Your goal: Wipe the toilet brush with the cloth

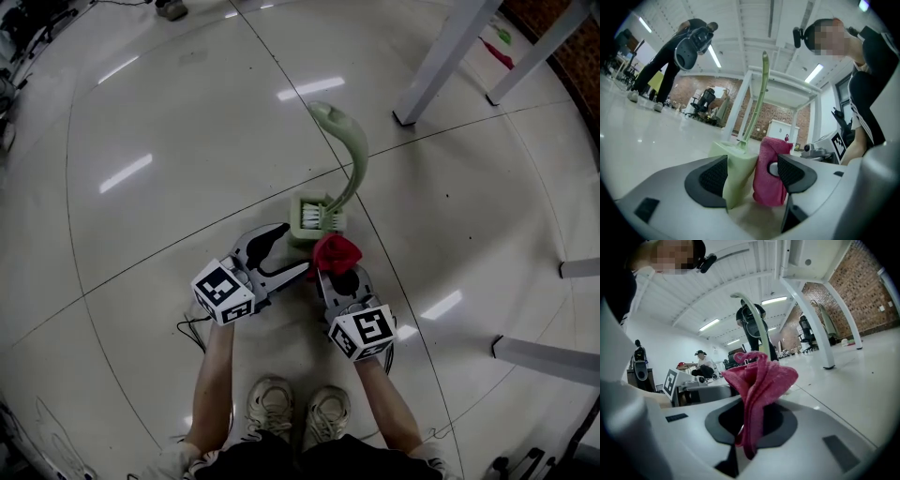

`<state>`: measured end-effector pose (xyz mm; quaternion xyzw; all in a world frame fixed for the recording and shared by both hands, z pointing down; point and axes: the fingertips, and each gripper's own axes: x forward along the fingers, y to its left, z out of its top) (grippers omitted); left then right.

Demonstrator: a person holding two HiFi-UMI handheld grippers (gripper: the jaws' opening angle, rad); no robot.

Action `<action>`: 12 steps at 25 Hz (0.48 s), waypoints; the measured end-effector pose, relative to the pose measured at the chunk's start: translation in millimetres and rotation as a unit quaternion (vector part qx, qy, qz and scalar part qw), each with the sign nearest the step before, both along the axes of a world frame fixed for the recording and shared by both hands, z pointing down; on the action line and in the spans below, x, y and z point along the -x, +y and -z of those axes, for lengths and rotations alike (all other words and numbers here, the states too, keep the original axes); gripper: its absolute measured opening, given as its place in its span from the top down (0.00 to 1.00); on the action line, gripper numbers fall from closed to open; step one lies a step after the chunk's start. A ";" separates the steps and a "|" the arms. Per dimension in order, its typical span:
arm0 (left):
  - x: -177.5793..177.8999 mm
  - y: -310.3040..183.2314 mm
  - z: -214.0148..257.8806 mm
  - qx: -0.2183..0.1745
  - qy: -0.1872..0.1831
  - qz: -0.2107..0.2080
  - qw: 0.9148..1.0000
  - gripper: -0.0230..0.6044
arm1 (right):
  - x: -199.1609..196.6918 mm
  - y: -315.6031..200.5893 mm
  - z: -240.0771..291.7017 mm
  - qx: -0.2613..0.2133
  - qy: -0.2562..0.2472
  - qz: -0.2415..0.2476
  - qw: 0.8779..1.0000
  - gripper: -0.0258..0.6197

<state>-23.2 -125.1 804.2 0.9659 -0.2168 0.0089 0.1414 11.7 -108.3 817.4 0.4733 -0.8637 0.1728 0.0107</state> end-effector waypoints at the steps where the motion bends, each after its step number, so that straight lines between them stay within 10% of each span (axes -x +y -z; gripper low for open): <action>1: 1.9 0.0 0.9 0.003 0.008 0.002 1.000 0.46 | 4.9 0.6 0.0 -0.001 0.003 0.007 1.000 0.91; 12: 58.8 -3.5 35.3 -0.034 0.011 0.052 0.998 0.46 | 45.8 -4.0 -7.6 0.010 0.002 0.044 0.999 0.91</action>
